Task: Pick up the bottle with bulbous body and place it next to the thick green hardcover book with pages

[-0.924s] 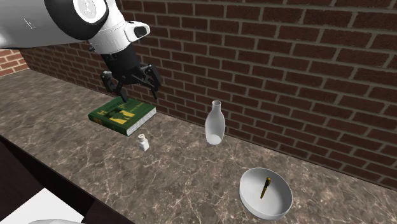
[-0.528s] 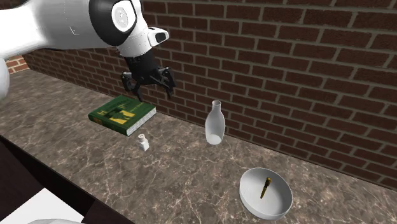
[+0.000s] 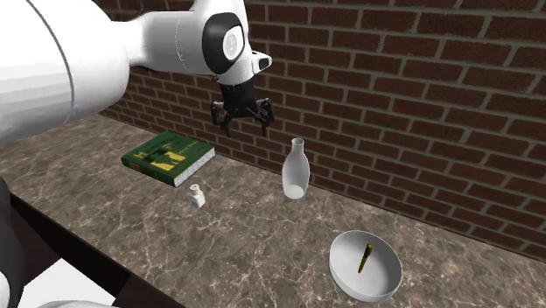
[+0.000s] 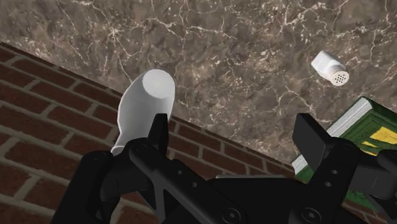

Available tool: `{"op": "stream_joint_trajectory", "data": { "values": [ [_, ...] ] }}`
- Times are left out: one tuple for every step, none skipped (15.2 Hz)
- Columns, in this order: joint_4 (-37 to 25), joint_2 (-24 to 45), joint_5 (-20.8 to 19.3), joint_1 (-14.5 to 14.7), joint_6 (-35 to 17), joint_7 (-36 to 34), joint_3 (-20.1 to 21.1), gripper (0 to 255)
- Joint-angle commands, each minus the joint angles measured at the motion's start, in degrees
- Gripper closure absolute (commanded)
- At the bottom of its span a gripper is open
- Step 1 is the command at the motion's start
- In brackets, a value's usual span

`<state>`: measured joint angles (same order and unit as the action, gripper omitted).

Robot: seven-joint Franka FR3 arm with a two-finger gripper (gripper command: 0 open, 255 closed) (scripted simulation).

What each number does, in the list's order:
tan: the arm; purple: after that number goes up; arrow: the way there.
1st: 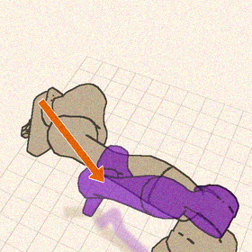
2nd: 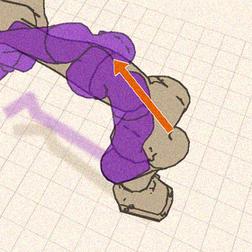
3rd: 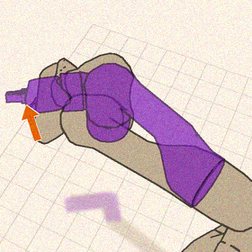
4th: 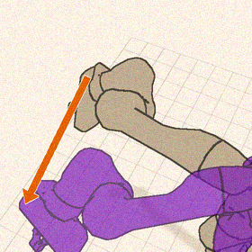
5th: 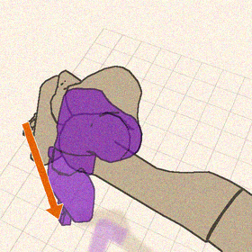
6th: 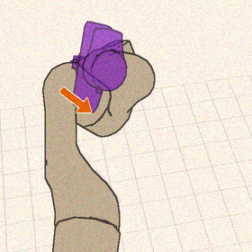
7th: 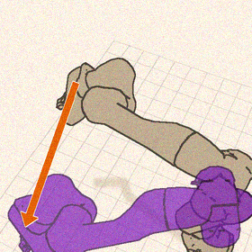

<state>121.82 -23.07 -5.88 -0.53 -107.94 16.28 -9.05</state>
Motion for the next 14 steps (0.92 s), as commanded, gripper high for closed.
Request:
{"op": "stream_joint_trajectory", "data": {
  "values": [
    [-2.63,4.28,0.9,-0.1,-1.33,1.87,-1.57,0],
    [-3.94,6.42,1.46,-0.14,-1.96,2.79,-2.3,0],
    [-5.33,8.58,2.11,-0.2,-2.52,3.73,-2.98,0],
    [-6.79,10.78,2.81,-0.28,-3.01,4.7,-3.65,0],
    [-8.33,13.01,3.59,-0.39,-3.44,5.68,-4.27,0],
    [-9.95,15.26,4.42,-0.54,-3.79,6.68,-4.85,0],
    [-11.65,17.54,5.32,-0.72,-4.06,7.69,-5.38,0],
    [-13.44,19.86,6.26,-0.93,-4.26,8.7,-5.89,0],
    [-15.31,22.2,7.25,-1.2,-4.37,9.71,-6.33,0],
    [-17.28,24.57,8.27,-1.53,-4.4,10.71,-6.71,0],
    [-19.34,26.97,9.32,-1.92,-4.34,11.69,-7.02,0],
    [-21.5,29.4,10.38,-2.37,-4.2,12.65,-7.28,0],
    [-23.77,31.85,11.44,-2.89,-3.96,13.56,-7.45,0],
    [-26.15,34.34,12.5,-3.47,-3.64,14.43,-7.57,0]
  ]
}}
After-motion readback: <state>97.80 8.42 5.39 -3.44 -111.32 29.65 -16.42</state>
